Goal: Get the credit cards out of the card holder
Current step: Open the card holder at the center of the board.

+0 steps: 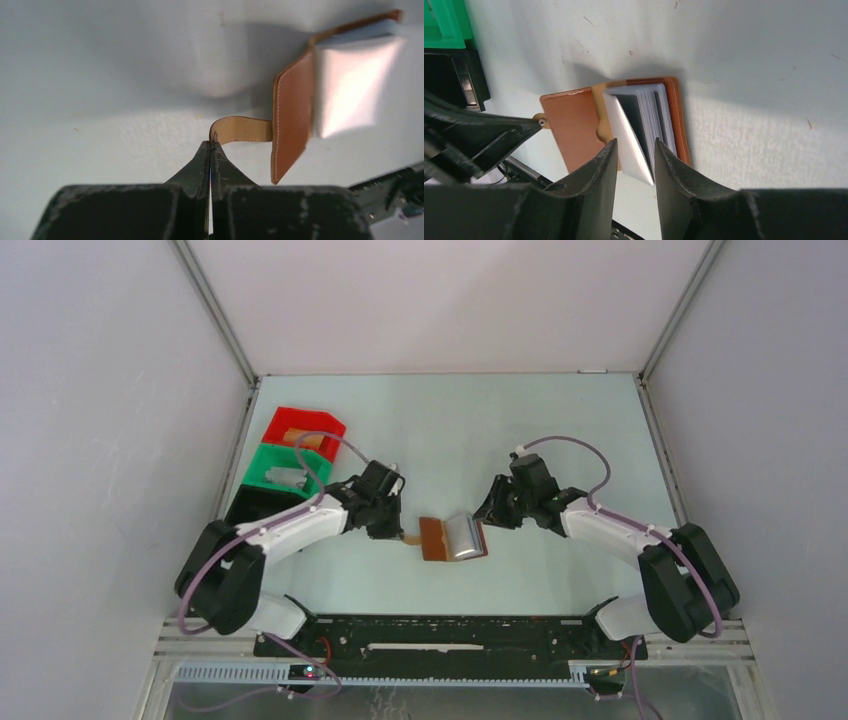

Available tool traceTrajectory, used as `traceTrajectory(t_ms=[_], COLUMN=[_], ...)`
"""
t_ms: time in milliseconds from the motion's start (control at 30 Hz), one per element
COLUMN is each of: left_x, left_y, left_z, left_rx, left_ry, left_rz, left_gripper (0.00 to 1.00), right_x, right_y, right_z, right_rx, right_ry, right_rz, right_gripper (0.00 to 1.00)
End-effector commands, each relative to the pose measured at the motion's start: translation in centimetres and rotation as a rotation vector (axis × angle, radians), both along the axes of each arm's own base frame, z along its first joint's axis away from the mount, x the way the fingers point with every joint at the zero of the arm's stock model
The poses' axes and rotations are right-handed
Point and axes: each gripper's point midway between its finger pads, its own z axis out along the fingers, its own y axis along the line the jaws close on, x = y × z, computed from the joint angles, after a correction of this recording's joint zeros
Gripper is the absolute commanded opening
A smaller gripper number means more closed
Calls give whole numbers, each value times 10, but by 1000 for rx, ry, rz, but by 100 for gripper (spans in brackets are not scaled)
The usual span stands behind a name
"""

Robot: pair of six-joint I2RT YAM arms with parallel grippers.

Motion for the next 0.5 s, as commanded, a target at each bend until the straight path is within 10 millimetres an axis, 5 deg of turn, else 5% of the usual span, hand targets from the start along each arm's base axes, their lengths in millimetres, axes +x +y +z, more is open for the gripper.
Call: traceTrajectory(t_ms=[0,167,467], left_x=[27,43,38], left_y=[16,13,10], left_z=[-12,-26,-28], left_rx=[143,208,188], left_ry=[-16,16,19], left_rz=[78,62,28], left_gripper=[0,0,0], right_x=[2,-9,-15], right_y=[16,33,49], right_z=[5,-3,3], right_rx=[36,70,94], right_ry=[-5,41,29], right_rz=[82,122,130], right_gripper=[41,42,44])
